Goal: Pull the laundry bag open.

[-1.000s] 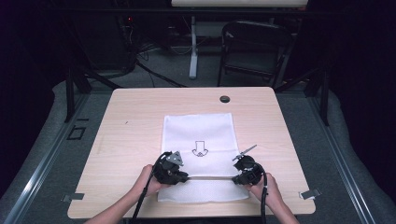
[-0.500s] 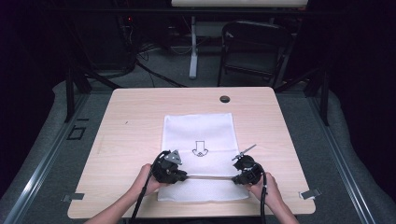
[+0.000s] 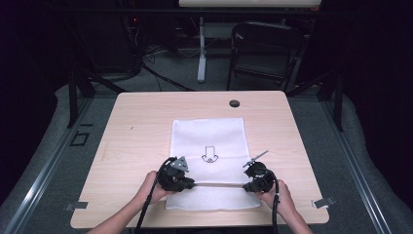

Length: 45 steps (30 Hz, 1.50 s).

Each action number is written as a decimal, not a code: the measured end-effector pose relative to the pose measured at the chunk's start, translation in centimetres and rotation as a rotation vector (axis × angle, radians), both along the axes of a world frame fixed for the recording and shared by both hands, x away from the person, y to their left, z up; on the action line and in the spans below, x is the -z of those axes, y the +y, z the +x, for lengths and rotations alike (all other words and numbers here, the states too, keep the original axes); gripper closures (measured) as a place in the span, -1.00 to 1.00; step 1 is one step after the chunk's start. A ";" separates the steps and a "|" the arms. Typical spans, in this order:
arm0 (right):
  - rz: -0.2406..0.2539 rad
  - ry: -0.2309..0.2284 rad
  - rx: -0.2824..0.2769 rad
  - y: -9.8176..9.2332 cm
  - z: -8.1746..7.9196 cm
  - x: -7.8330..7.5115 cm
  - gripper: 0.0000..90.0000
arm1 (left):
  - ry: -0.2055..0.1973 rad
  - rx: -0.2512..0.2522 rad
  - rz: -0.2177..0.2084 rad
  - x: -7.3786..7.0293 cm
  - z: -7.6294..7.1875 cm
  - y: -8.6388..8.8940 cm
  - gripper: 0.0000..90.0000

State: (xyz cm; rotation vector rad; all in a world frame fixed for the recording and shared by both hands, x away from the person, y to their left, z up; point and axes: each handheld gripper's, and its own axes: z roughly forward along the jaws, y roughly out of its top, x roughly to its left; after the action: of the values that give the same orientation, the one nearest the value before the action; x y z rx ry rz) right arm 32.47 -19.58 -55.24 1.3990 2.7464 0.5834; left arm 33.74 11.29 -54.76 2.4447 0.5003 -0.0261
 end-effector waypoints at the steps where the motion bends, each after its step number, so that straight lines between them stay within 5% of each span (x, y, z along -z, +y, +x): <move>1: -0.001 -0.001 0.002 0.0 0.0 0.0 1.00 | -0.003 0.000 0.004 0.0 0.0 0.0 0.81; 17: 0.008 0.002 0.010 0.0 0.0 0.0 1.00 | -0.009 -0.004 0.023 -0.2 -0.1 1.4 0.81; 26: 0.007 0.003 0.008 0.0 0.0 0.0 1.00 | 0.010 -0.045 -0.009 -0.2 0.1 3.2 0.81; 45: 0.024 -0.001 0.018 -0.1 0.0 0.1 1.00 | 0.023 -0.087 0.009 -0.1 -0.2 6.4 0.81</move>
State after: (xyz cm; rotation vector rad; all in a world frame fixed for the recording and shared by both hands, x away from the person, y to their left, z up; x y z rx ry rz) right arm 32.49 -19.65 -55.37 1.4261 2.7326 0.6187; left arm 33.52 17.72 -54.68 2.4311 0.6178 -0.0157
